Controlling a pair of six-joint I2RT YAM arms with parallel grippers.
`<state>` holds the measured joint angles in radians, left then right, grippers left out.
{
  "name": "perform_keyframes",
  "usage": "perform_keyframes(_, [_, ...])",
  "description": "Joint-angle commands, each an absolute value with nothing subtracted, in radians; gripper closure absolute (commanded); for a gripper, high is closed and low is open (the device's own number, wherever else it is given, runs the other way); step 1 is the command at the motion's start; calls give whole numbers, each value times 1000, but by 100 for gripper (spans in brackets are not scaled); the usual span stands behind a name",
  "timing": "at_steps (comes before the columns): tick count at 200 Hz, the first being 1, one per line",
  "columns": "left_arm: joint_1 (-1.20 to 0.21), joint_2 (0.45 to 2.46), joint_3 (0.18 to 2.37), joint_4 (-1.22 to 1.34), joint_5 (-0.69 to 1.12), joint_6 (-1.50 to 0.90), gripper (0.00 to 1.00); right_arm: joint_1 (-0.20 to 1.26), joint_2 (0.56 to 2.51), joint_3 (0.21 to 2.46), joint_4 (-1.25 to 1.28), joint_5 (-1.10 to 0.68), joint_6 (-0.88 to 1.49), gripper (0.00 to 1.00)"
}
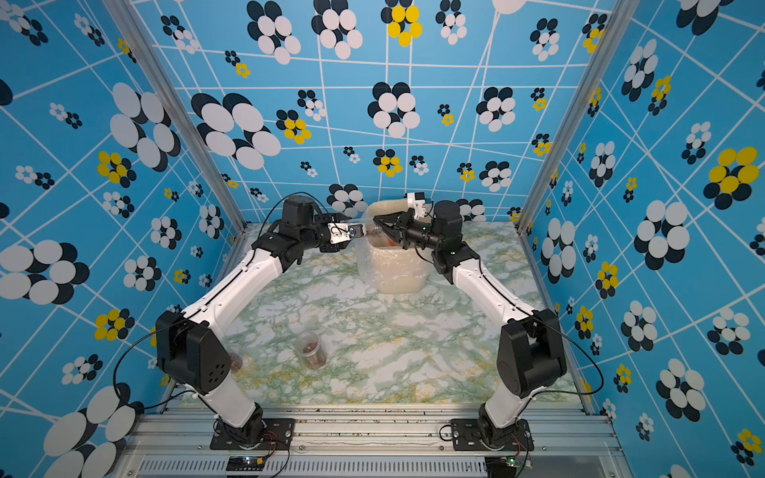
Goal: Empty the moldy dried flower tea in the jars
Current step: Pour the moldy dried flower tea into the trash bin.
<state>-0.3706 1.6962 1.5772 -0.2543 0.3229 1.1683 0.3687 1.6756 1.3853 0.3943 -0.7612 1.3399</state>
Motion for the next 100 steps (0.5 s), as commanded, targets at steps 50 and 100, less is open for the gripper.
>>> perform_keyframes(50, [-311, 1628, 1547, -161, 419, 983, 27, 342, 1678, 1341, 545, -766, 1375, 100])
perform_keyframes(100, [-286, 1589, 1466, -52, 466, 884, 9, 339, 1671, 1328, 576, -774, 1379, 100])
